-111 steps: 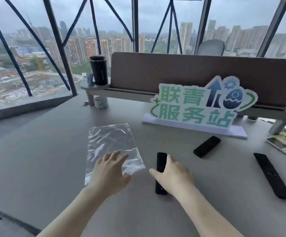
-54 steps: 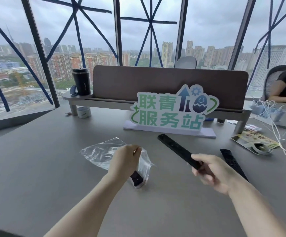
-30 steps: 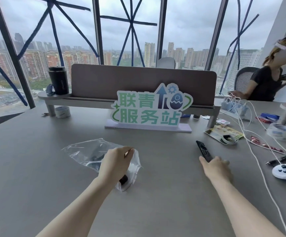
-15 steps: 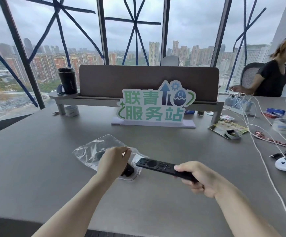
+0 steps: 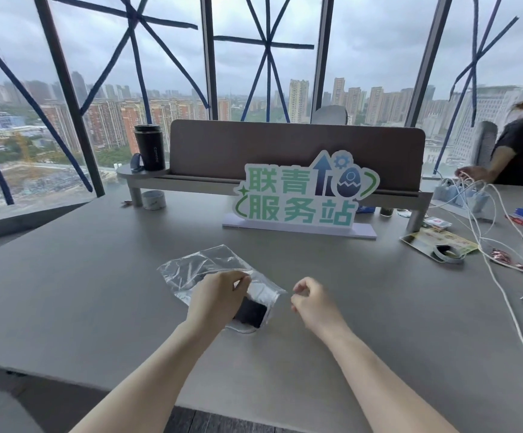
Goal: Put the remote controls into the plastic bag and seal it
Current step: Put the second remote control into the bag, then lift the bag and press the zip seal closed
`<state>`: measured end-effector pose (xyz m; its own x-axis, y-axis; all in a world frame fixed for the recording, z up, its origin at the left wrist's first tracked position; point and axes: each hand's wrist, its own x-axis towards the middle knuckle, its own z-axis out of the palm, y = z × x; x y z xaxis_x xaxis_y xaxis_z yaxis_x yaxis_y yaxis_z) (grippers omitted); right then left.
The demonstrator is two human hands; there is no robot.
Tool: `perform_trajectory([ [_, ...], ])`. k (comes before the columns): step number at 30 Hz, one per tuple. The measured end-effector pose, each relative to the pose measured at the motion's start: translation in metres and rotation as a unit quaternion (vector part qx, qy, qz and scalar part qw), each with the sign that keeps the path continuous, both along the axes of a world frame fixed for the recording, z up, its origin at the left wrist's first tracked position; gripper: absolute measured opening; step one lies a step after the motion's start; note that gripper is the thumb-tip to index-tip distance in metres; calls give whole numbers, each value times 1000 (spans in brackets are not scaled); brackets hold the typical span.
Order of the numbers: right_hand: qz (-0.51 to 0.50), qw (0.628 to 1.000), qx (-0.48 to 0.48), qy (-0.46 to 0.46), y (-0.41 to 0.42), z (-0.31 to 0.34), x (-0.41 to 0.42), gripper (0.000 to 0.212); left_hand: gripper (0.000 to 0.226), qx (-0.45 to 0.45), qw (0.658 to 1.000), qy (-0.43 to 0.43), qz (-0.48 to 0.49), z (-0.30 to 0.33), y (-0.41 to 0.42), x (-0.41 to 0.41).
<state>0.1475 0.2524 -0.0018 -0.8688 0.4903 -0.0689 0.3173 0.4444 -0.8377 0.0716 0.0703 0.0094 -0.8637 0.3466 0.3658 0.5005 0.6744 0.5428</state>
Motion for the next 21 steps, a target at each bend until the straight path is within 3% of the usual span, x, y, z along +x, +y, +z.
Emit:
perform_trajectory([
  [3,64,997,-17,-46,-6,-6,-13,53,28,-37,999,2,7,-9,-5,13],
  [4,69,997,-15,-39,-10,-10,-19,56,32,-54,998,-3,12,-12,-10,19],
  [8,40,999,22,27,-19,-18,-30,33,47,-162,985,-18,55,-23,-34,46],
  [12,34,995,64,61,-25,-13,-24,32,46,-168,979,-38,110,-28,-55,58],
  [17,26,994,37,99,-33,20,-16,31,9,-11,993,-2,116,-2,-64,48],
  [21,20,980,-57,188,-35,89,-15,31,15,163,982,-27,92,67,-63,11],
])
